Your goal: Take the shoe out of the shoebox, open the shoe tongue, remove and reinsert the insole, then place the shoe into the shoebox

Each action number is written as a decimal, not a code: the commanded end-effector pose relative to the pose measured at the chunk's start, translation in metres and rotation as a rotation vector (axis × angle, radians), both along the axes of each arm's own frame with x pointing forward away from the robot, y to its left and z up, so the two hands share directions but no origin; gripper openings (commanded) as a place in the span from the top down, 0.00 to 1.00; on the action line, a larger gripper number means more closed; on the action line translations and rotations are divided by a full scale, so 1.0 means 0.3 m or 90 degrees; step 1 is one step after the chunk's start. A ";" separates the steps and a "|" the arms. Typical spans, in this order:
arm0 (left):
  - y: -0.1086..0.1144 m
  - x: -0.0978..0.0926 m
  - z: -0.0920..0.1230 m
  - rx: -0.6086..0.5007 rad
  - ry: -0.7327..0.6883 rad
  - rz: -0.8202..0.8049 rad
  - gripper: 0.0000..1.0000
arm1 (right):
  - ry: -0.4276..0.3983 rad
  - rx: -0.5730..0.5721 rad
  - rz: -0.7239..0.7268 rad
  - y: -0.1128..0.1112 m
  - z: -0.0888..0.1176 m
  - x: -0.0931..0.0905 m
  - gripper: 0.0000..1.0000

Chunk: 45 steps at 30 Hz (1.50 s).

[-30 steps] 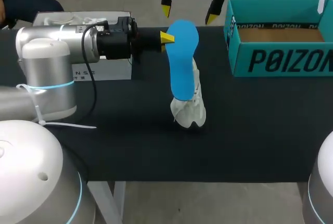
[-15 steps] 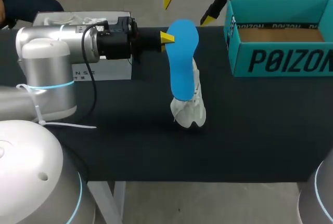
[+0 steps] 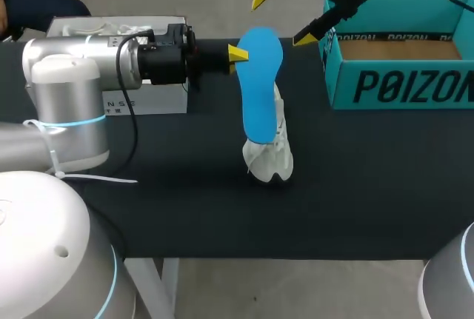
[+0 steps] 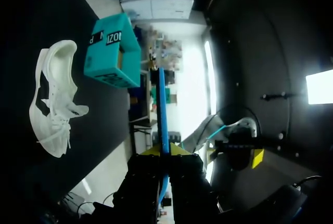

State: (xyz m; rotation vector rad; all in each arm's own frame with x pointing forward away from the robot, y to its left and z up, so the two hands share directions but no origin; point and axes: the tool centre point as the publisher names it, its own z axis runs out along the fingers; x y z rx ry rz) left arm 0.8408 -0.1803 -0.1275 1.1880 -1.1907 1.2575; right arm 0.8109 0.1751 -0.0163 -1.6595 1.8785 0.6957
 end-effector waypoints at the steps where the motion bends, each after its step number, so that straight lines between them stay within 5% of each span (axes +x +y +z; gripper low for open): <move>1: -0.004 0.000 -0.001 0.001 0.000 0.001 1.00 | -0.026 0.155 -0.014 -0.022 -0.022 -0.021 0.00; 13: -0.004 0.000 -0.001 0.001 0.000 0.001 1.00 | -0.045 0.329 -0.021 -0.045 -0.035 0.017 0.00; 45: -0.004 0.000 -0.001 0.001 0.000 0.001 1.00 | -0.075 0.338 -0.012 -0.092 -0.021 0.055 0.00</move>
